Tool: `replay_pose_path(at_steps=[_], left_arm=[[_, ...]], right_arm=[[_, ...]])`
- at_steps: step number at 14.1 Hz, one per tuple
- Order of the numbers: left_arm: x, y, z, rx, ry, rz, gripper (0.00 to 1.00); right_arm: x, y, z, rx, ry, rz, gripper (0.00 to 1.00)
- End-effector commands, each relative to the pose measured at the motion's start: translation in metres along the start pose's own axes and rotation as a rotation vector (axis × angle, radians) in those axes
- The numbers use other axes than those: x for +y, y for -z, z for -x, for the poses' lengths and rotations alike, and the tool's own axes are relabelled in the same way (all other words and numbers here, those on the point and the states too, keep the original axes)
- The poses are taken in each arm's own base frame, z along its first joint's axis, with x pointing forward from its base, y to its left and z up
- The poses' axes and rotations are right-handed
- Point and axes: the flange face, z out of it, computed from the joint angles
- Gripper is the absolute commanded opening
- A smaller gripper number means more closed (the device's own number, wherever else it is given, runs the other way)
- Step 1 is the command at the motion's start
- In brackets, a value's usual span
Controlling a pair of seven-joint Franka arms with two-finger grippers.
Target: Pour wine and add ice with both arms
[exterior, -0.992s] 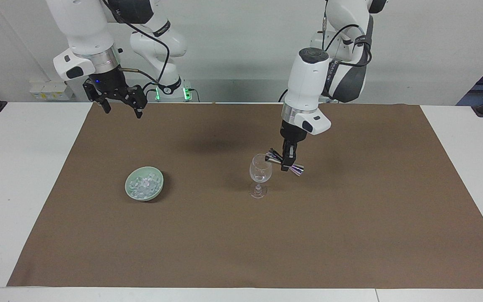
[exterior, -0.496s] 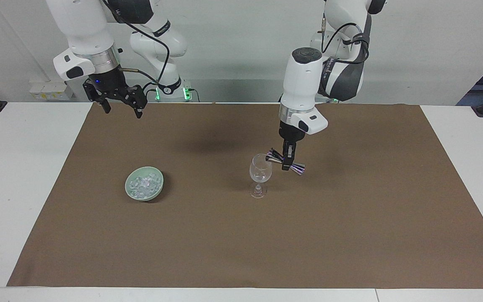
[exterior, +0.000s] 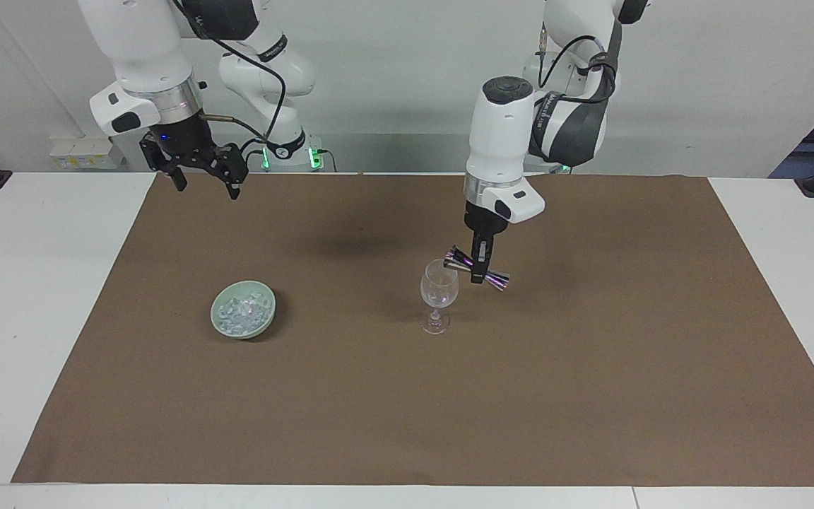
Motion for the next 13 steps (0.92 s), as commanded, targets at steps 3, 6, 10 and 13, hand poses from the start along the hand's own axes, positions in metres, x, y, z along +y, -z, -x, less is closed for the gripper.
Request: replay_pose_path(at_steps=[3,6,10,13], left_arm=[[0.007,0.006,0.012,0.058,-0.020,-0.020,0.00],[0.009,0.008,0.013,0.077,-0.032,-0.018,0.00],[0.006,0.001,0.021,0.095,-0.056,-0.028,0.00],[0.010,0.001,0.025,0.113,-0.069,-0.029,0.00]], right_arm=[[0.004,0.000,0.006,-0.008,0.015,-0.016,1.00],[0.004,0.000,0.006,-0.008,0.015,-0.016,1.00],[0.004,0.000,0.006,-0.008,0.015,-0.016,1.00],[0.004,0.000,0.006,-0.008,0.015,-0.016,1.00]])
